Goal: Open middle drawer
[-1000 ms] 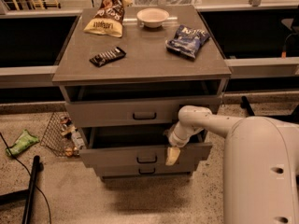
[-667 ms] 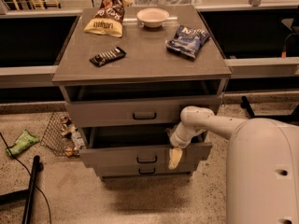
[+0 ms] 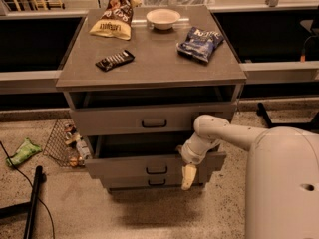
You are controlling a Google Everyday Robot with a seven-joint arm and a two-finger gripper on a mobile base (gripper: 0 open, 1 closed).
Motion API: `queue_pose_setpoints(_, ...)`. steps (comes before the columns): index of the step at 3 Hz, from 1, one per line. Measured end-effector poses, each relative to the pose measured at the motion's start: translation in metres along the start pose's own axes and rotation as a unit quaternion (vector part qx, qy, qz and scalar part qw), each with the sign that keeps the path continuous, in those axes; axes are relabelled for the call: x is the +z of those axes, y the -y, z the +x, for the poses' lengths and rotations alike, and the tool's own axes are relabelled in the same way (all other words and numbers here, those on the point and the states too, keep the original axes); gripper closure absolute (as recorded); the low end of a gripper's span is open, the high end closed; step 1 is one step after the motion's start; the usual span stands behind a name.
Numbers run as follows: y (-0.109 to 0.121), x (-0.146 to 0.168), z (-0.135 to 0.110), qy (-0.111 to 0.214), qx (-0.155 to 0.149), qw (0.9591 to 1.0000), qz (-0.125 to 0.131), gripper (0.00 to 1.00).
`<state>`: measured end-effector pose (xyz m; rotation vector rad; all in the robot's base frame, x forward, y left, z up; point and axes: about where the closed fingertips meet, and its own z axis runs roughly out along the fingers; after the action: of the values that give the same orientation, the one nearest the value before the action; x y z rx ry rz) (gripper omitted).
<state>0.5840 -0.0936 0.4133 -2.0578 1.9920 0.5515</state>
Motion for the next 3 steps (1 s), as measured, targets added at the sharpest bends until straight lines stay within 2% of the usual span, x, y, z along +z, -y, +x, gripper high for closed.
queue_pose_setpoints(1,-0.022,0.004,0.002,-0.007,0.013,0.9989,-0.044,0.19)
queue_pose_setpoints(2,-0.033,0.001,-0.003,-0.015,0.013,0.9981,-0.059,0.42)
queue_pose_setpoints(3,-0.051,-0.008,-0.011,-0.019,0.012,0.9974,-0.068,0.73)
